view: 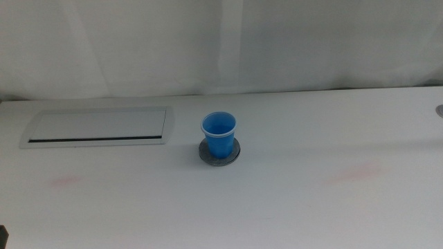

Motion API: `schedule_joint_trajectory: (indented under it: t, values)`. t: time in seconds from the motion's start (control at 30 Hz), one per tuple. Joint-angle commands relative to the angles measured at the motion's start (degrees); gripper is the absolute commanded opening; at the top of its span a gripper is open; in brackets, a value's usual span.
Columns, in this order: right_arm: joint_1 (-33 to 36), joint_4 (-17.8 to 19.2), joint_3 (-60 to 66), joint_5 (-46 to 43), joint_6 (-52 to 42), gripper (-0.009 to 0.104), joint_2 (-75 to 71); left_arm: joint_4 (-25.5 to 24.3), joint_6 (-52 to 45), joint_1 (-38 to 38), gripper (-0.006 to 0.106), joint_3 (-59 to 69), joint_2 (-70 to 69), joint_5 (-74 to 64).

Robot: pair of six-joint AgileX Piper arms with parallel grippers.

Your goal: Place an empty cup on a cup mat.

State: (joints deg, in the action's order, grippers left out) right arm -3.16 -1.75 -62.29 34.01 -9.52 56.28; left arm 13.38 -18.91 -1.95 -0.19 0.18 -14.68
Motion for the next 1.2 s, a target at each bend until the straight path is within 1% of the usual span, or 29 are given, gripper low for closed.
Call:
schedule_joint_trajectory:
  t: [0.0, 0.07, 0.17, 0.33, 0.47, 0.63, 0.73, 0.77, 0.83, 0.97, 1.03, 1.17]
  values:
    - [-0.3, -0.4, 6.8, -3.1, -1.6, 0.007, -9.6, 0.6, 0.3, -0.3, -0.003, 0.5, -2.0, -0.1]
    - [-0.3, -0.4, 11.8, -4.0, -1.6, -0.003, -17.5, 0.6, 0.3, -0.3, -0.003, 0.5, -2.0, -0.1]
    - [0.5, -0.4, 18.9, -5.3, -1.0, -0.003, -29.9, 0.6, 0.3, -0.3, -0.003, 0.5, -2.0, -0.1]
    - [1.1, -0.8, 26.1, -1.6, -1.0, -0.003, -44.1, 0.6, 0.3, -0.3, -0.003, 0.5, -2.0, -0.1]
    - [1.1, -1.1, 31.2, -1.7, 0.2, -0.003, -47.6, 0.6, 0.3, -0.3, -0.003, 0.5, -2.0, -0.1]
    - [1.1, -1.5, 38.1, -6.9, 9.2, -0.003, -47.2, 0.6, 0.3, -0.3, -0.003, 0.5, -2.0, -0.1]
    - [1.1, -2.1, 40.9, -9.5, 7.7, -0.003, -46.8, 0.6, 0.3, -0.3, -0.003, 0.5, -2.0, -0.1]
    - [1.1, -2.6, 41.5, -9.6, 6.1, -0.003, -46.8, 0.6, 0.3, -0.3, -0.003, 0.5, -2.0, -0.1]
    - [1.1, -5.0, 42.8, -9.3, -0.2, -0.003, -46.8, 0.6, 0.3, -0.3, -0.003, 0.5, -2.0, -0.1]
    - [1.1, -11.6, 44.2, -6.7, -12.0, -0.003, -46.8, 0.6, 0.3, -0.3, -0.003, 0.5, -2.0, -0.1]
    - [1.1, -12.7, 44.3, -6.5, -13.7, -0.003, -46.8, 0.6, 0.3, -0.3, -0.003, 0.5, -2.0, -0.1]
    - [1.6, -15.4, 46.9, -10.4, -9.2, -0.003, -48.0, 0.6, 0.3, -0.3, -0.003, 0.5, -2.0, -0.1]
